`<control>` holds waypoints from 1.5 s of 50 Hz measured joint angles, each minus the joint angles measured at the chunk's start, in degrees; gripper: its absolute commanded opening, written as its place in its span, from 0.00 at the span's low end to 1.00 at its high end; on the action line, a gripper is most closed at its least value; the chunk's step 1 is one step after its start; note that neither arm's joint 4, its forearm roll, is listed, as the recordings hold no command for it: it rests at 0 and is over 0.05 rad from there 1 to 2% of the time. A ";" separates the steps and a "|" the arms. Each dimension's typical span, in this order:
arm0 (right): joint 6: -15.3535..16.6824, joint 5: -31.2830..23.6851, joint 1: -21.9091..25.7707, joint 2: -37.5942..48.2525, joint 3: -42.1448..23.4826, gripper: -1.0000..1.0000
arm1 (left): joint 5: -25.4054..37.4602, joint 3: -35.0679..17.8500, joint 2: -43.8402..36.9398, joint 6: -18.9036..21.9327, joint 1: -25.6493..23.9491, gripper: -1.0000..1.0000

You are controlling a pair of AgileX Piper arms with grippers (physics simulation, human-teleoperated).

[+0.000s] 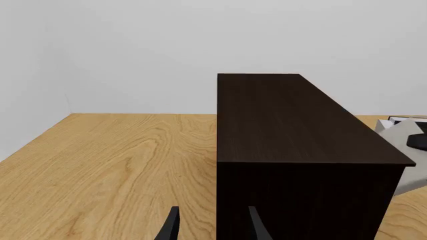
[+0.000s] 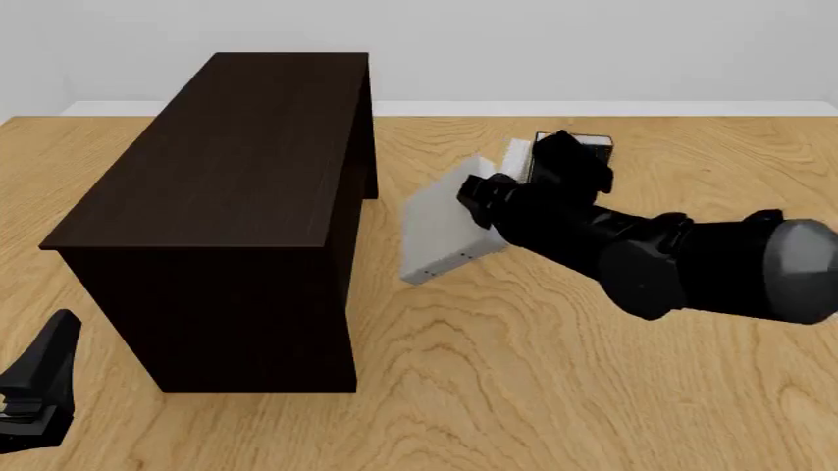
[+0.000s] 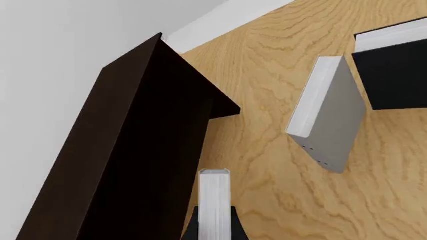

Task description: Pick up the book on the right and place it under the cabinet shelf.

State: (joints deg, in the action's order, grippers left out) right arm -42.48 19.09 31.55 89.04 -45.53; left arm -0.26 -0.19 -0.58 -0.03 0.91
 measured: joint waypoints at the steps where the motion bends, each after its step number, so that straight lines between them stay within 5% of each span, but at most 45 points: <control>1: -0.31 0.55 0.08 0.42 -0.04 0.00 | 0.00 0.00 0.00 0.00 0.00 1.00; 52: -12.13 25.04 1.57 21.10 -1.29 0.00 | 0.00 0.01 0.01 0.00 0.00 1.00; 75: -14.74 31.35 1.35 25.99 -1.08 0.00 | 0.00 0.01 0.00 0.00 0.00 1.00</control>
State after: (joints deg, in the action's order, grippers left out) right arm -57.21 50.44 32.90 115.03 -46.61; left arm -0.26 -0.19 -0.58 -0.03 0.91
